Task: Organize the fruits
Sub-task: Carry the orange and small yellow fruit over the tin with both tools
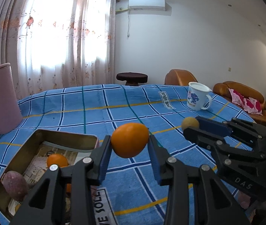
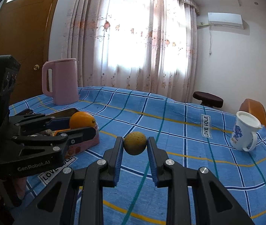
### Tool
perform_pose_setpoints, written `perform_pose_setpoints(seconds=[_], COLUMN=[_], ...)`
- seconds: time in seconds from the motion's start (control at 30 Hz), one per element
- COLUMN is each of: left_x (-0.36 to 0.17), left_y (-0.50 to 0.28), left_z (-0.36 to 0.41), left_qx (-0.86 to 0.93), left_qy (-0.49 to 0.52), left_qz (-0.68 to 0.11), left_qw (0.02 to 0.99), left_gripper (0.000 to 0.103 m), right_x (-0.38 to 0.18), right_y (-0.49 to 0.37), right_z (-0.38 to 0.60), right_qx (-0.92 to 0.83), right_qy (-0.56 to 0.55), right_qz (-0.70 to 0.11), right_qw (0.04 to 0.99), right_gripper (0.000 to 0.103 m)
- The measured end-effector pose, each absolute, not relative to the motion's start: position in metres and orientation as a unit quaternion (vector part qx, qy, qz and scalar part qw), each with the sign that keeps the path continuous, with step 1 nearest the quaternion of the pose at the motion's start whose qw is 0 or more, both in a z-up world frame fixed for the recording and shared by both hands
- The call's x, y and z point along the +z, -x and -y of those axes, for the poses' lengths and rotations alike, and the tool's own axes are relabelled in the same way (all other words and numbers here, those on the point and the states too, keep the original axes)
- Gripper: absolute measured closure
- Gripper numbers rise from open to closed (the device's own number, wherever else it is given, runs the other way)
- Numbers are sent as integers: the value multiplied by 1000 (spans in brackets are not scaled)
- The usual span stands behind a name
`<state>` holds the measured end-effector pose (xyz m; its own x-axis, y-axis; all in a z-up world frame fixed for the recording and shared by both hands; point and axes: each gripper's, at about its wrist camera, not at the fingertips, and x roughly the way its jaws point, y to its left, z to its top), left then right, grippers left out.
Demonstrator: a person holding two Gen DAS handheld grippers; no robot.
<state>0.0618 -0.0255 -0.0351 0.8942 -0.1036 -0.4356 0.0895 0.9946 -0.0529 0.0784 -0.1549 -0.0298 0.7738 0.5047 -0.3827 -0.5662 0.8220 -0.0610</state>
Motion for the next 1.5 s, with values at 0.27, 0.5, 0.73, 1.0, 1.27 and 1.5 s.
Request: perform_pose_setpoints(seconds=[0.27,0.5,0.73,1.0,1.27,1.5], left_x=[-29,-29,-29,-26,-20,-16], left_y=[-52,-47,-42,-36,-37,-47], left_z=[13,-2,-18,-38,-73,-104], left_qx=[-44,-35,-22,-7,18,39], left_qy=[19,22,27,34,36,45], left_qz=[-217,-221,-221,-222,-232,-246], left_qw=[975,974,975,974,972,967], left_gripper=[62,62,62,62,62,62], right_x=[-29,-27,-24,-18,-15,-16], right_y=[-77,-78,-79,-79,-80,-85], right_z=[136,117,98,74,46,23], right_qx=[300,315,333,355,375,395], right_qy=[92,100,106,111,124,123], right_qz=[-176,-175,-171,-168,-168,-180], right_qw=[933,927,921,913,903,892], right_gripper=[76,76,76,76,76,76])
